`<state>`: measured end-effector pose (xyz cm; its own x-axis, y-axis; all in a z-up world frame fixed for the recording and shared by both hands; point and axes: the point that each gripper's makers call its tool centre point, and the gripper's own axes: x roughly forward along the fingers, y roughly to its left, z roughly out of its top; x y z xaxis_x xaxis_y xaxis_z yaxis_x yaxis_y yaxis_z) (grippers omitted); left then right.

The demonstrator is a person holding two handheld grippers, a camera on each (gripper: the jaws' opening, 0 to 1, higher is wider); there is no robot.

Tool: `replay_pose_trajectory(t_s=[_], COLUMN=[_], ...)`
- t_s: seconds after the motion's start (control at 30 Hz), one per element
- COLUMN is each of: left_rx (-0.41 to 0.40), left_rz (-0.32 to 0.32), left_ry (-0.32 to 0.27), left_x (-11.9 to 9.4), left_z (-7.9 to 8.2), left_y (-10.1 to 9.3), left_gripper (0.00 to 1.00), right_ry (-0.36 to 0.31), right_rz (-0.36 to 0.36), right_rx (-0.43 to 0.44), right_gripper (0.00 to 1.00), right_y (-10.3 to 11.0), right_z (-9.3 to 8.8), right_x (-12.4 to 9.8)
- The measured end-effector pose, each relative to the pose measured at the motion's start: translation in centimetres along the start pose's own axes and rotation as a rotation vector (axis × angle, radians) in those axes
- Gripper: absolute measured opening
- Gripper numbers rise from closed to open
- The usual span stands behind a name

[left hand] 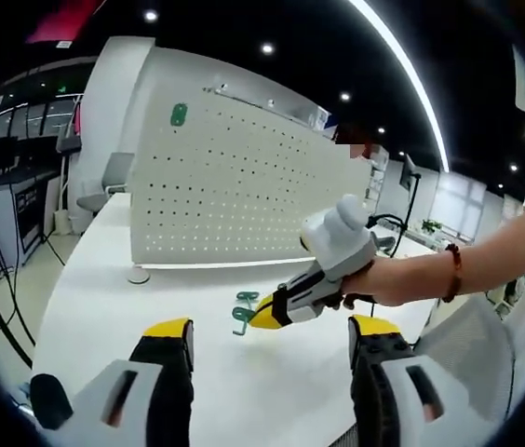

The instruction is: Insert the hook assembly into the mounting plate slot until the hook locks in place.

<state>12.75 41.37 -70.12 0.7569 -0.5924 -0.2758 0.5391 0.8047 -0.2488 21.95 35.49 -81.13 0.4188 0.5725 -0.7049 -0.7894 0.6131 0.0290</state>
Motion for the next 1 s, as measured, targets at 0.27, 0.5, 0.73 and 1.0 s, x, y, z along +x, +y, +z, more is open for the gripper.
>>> replay_pose_trajectory(t_s=[0.27, 0.5, 0.73, 1.0], left_rx=[0.009, 0.018, 0.012, -0.001], left_rz=[0.002, 0.002, 0.004, 0.003], left_ry=[-0.006, -0.015, -0.032, -0.054], left_x=[-0.1, -0.2, 0.0, 0.6], left_z=[0.5, 0.9, 1.3, 1.8], left_y=[-1.2, -2.5, -3.5, -4.7], left_gripper=[0.69, 0.69, 0.68, 0.66], right_ry=[-0.054, -0.103, -0.152, -0.220], right_rz=[-0.005, -0.017, -0.013, -0.008], right_rx=[0.016, 0.027, 0.033, 0.030], right_gripper=[0.02, 0.02, 0.02, 0.02], right_y=[0.4, 0.5, 0.8, 1.3], right_z=[0.3, 0.6, 1.0, 1.9], right_x=[-1.8, -3.6, -5.3, -7.4])
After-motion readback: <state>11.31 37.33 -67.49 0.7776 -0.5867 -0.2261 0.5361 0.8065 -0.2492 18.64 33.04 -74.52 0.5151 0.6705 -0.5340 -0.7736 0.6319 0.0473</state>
